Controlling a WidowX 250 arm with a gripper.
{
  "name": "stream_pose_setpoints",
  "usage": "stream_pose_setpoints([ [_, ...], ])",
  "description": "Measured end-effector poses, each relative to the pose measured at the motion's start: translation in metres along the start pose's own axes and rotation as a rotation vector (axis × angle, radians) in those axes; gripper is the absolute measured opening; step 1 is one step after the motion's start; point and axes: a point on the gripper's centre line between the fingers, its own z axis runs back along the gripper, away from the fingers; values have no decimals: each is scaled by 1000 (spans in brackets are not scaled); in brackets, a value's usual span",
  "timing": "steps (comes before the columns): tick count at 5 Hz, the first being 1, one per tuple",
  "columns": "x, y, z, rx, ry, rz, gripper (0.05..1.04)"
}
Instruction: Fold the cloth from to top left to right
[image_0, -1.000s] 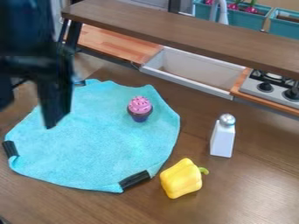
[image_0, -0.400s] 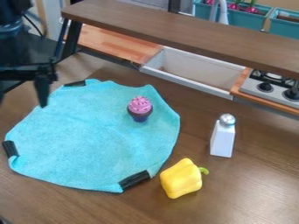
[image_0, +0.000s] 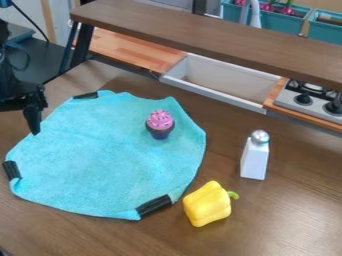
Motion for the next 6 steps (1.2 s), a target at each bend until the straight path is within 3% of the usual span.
stream_pose_setpoints([
  [2, 9, 11, -42, 13, 117, 75, 1000],
  [3, 7, 13, -53, 26, 132, 102, 1000],
  [4, 11, 17, -64, 58, 106, 118, 1000],
  [6, 11, 26, -85, 119, 98, 146, 1000],
])
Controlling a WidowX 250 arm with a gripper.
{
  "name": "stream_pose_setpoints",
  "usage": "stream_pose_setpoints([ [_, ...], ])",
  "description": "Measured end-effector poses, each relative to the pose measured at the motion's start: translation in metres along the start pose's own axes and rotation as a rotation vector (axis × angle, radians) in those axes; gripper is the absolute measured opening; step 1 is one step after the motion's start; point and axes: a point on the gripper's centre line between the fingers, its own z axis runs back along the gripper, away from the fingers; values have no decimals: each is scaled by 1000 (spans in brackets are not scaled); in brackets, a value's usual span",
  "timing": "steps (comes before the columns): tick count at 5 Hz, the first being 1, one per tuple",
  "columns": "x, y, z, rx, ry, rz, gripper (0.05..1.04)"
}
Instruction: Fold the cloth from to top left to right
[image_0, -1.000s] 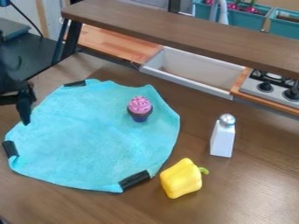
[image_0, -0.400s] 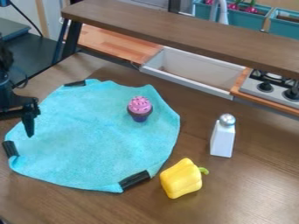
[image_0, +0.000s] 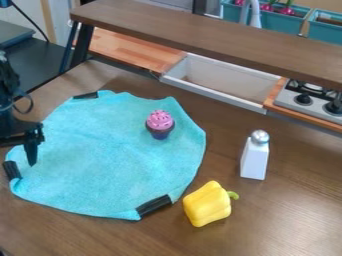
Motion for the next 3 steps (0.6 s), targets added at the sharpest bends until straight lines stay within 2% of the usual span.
stream_pose_setpoints([
  [1, 5, 4, -6, 28, -51, -16, 1000],
  [2, 7, 6, -11, 40, -75, -44, 987],
  [3, 6, 9, -12, 44, -80, -50, 901],
])
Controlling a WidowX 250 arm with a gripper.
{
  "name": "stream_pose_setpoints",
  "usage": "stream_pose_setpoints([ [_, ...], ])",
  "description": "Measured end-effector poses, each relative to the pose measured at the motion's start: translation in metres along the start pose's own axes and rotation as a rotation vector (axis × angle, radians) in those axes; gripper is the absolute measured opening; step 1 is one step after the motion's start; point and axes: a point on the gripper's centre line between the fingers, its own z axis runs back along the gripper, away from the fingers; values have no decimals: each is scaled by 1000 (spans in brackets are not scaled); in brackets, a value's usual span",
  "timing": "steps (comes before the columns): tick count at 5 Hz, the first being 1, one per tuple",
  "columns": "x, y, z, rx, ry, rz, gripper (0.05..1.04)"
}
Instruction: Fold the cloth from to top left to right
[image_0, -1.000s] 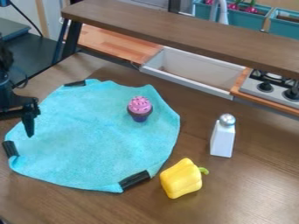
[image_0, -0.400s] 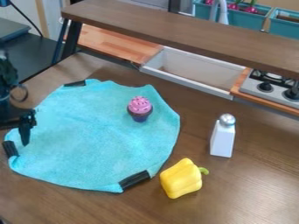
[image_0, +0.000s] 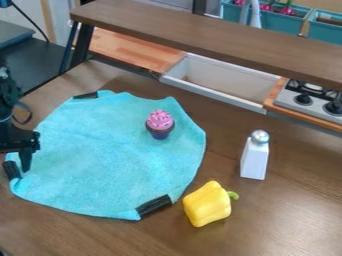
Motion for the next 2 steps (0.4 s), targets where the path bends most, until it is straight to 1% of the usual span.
stream_pose_setpoints([
  [1, -3, 3, -5, 4, 22, 15, 605],
  [2, -5, 2, -4, 1, 35, 27, 314],
])
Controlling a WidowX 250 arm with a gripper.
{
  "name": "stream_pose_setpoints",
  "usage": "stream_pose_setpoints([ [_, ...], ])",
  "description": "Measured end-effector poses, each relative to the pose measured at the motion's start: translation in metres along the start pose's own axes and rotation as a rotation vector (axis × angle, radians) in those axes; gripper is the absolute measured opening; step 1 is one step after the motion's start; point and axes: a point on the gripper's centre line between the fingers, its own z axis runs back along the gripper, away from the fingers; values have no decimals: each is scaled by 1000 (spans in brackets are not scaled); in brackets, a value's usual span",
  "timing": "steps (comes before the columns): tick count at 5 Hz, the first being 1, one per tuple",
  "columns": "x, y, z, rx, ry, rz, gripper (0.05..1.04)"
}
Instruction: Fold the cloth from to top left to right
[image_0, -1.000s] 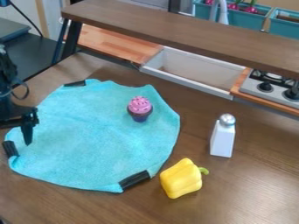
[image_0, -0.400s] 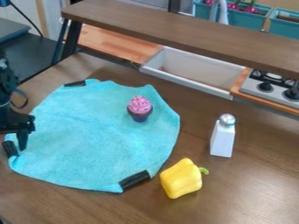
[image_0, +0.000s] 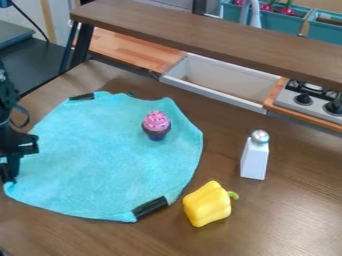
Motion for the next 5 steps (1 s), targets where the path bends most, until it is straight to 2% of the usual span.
stream_pose_setpoints([
  [1, 0, 0, 0, -3, -2, 7, 130],
  [2, -2, -1, 1, -10, 16, 9, 56],
  [3, 0, -3, 23, -41, 3, 4, 49],
  [4, 3, -10, 66, -131, -1, 24, 49],
  [5, 8, -25, 102, -177, 10, 38, 49],
])
